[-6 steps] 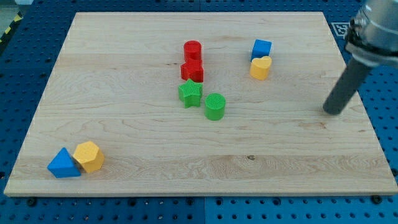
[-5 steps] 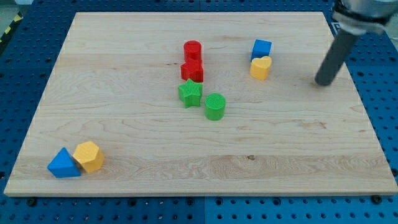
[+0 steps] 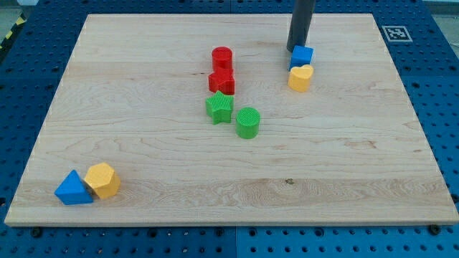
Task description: Slide the blue cube and yellow heart to the bottom center
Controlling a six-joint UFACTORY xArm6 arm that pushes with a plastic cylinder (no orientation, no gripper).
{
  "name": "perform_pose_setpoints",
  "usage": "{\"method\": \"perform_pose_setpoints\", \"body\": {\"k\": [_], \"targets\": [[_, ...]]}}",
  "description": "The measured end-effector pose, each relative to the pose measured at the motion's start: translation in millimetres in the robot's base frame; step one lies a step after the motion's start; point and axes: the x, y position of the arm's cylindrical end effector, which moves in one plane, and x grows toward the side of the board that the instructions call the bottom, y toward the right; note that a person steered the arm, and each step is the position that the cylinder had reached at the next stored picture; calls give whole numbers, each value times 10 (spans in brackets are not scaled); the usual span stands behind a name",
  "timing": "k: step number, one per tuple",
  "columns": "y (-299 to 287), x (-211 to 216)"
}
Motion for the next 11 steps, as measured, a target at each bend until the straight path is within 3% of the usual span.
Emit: {"method": "perform_pose_setpoints", "body": {"k": [11], "targets": [[194,456]]}}
